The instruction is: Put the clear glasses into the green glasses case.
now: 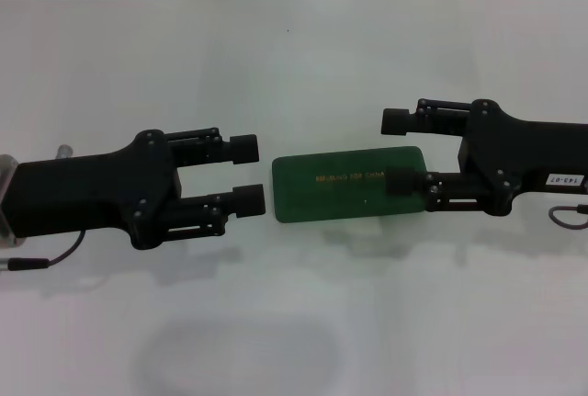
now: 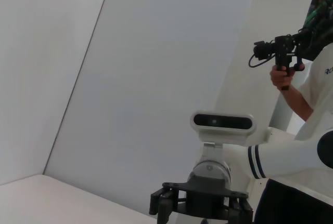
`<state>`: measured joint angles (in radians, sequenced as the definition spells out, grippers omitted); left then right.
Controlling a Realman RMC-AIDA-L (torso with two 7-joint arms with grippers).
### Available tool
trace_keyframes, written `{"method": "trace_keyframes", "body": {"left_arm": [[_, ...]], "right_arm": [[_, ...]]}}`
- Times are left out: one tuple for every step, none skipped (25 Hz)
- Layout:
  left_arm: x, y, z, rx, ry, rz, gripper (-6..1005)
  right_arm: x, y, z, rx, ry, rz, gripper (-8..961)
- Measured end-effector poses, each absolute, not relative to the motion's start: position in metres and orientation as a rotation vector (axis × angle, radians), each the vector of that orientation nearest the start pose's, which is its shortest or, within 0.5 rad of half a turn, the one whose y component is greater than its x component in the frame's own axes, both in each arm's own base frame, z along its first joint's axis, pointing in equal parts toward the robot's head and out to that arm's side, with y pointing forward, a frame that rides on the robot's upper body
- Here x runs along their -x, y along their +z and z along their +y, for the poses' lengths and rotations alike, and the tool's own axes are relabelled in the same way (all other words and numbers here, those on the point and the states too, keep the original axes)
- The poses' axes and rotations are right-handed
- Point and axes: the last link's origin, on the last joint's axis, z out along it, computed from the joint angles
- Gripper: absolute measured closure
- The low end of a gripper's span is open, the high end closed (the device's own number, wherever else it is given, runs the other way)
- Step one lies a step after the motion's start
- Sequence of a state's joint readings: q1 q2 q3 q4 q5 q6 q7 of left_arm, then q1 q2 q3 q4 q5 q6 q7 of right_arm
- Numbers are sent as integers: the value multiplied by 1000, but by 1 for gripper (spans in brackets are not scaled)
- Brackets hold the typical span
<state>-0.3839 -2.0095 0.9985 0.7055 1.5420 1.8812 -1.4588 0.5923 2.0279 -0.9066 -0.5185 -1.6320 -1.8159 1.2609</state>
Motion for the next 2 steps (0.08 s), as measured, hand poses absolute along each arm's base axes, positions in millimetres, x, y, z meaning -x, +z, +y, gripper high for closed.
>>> {"method": "trace_keyframes", "body": {"left_arm": [[234, 29, 275, 2870, -1215, -552, 345], [234, 29, 275, 2869, -1215, -553, 345]], "right_arm": [[-202, 4, 315, 2877, 1217, 309, 237], [-202, 4, 315, 2876, 1217, 310, 237]]}}
